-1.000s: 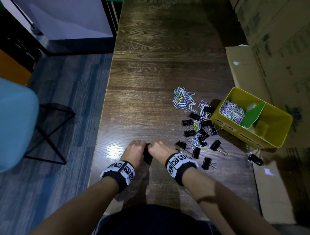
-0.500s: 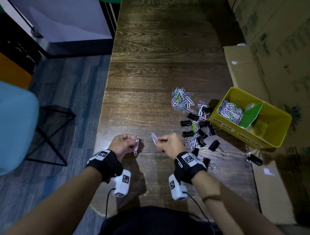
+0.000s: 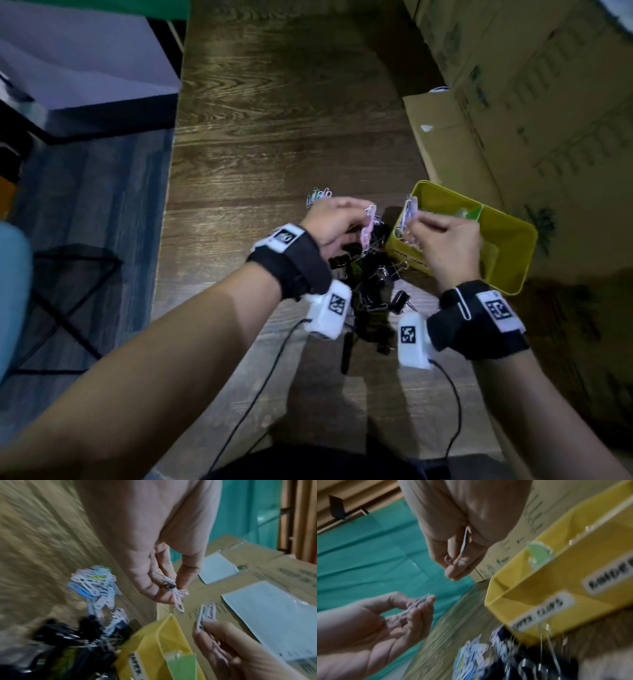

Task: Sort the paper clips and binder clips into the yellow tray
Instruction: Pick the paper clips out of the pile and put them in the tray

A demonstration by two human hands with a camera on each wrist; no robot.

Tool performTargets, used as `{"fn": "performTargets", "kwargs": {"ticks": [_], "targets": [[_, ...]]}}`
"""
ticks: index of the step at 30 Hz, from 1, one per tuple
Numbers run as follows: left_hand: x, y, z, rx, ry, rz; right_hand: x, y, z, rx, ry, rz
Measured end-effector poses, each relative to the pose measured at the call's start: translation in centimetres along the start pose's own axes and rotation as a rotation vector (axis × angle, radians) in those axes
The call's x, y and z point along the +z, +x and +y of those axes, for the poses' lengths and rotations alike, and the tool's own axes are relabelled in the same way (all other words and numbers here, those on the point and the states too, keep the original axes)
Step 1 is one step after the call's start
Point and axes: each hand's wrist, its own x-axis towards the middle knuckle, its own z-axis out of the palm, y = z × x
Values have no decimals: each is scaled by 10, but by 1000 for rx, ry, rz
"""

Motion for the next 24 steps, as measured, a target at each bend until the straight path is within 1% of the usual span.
{"fn": "performTargets", "kwargs": {"ticks": [2, 4, 7, 9, 10, 13, 15, 16, 19, 21, 23, 24], "targets": [[33, 17, 3, 6, 44, 0, -16, 18, 2, -16, -146, 59], [58, 33, 2, -8, 115, -6, -28, 33, 6, -22, -284, 59], [79, 48, -2, -59, 257, -80, -37, 47, 10, 1, -503, -95], [80, 50, -4, -72, 338, -154, -39, 48, 9, 26, -612, -201], [76, 49, -3, -73, 341, -181, -41, 48, 9, 31, -663, -239], [50, 37, 1, -60, 281, -215, -40, 43, 11, -4, -751, -277], [22, 24, 2, -48, 289, -230, -34, 39, 16, -101, -680, -258], [5, 17, 0, -41, 332, -228, -29, 35, 18, -167, -625, -250], [-52, -11, -15, -4, 539, -162, -9, 19, 20, -356, -531, -266], [-90, -34, -29, 16, 685, -118, 8, 2, 18, -453, -485, -309], [-127, -57, -43, -9, 864, -119, 26, -17, 18, -522, -444, -400], [-145, -69, -51, -50, 975, -142, 36, -28, 19, -559, -428, -462]]}}
